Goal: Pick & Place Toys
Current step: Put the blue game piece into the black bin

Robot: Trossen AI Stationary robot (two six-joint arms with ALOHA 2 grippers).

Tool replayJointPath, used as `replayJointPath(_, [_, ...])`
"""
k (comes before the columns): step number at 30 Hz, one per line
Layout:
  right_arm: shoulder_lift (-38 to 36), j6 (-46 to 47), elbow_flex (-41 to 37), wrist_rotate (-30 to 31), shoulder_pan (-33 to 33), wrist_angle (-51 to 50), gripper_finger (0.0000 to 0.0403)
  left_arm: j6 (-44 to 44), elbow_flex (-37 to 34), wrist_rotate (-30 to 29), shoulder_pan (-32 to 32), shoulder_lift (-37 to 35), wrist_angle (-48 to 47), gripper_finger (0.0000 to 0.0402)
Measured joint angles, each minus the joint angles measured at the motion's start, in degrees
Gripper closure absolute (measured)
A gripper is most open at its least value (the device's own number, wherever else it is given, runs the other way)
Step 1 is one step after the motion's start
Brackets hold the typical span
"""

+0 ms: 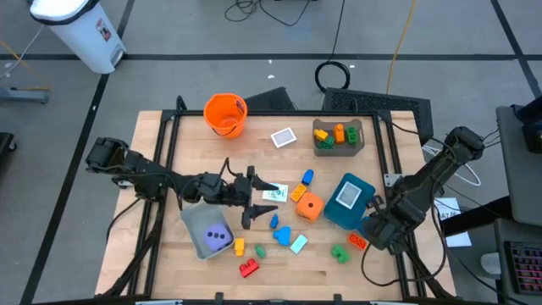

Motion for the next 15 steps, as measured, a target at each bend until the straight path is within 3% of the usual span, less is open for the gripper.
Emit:
replayJointPath(4, [0.0, -4.3, 0.0, 0.1, -1.9, 1.5, 0.0310, 1.7, 0.0, -3.3, 0.4, 0.0, 0.2, 0.0117])
replayJointPath(15, [0.0, -19.8, 0.0, 0.3, -5.5, 16.6, 0.0309, 3.2, 0.0, -3.7, 3.5, 0.0, 0.3, 0.0117])
